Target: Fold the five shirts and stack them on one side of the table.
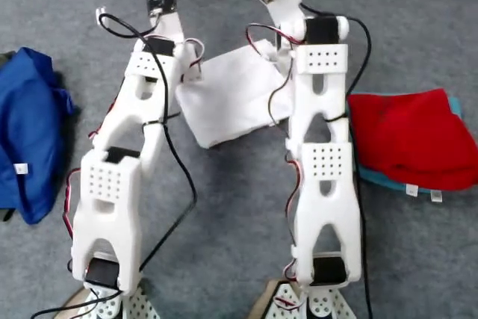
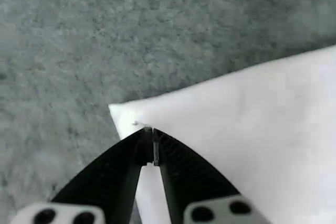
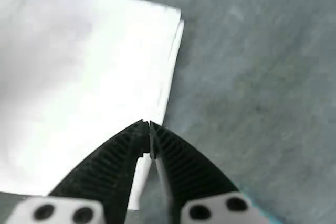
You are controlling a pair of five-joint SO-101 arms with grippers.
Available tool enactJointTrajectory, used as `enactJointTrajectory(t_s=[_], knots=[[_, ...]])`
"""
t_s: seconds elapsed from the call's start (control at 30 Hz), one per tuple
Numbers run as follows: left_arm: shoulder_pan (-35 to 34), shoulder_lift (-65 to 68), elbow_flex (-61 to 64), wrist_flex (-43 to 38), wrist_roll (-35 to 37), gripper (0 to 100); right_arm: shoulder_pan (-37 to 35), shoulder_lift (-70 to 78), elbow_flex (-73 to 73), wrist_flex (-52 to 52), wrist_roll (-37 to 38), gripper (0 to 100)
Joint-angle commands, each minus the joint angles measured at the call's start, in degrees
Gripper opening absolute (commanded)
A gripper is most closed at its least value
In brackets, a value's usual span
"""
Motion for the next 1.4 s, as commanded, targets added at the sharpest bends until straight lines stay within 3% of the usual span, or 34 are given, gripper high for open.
enactJointTrajectory(t_s=[0.0, 0.23, 0.6, 0.87, 1.1, 1.37], knots=[[-2.1, 2.6, -7.0, -0.6, 0.4, 2, 1.1, -6.0, 3.4, 1.6, -4.3, 0.4], [-3.5, 7.3, -10.8, 0.6, 0.4, 2, 1.5, -6.5, 19.6, 0.2, -5.0, 0.4], [-4.1, 8.0, -13.3, 2.2, 0.0, 2, 2.4, -2.3, 19.3, -5.7, -4.7, 0.5], [-5.2, 5.6, -27.7, 17.6, -2.5, 2, 1.9, -7.0, 6.6, 1.5, -4.6, 0.5], [-7.0, 5.9, -47.3, 38.2, -6.6, 2, 1.8, -21.2, 14.3, 1.5, -4.6, 0.5], [-19.0, 1.5, -44.0, 38.3, -9.7, 2, 2.0, -43.2, 35.0, 1.5, -4.5, 0.5]])
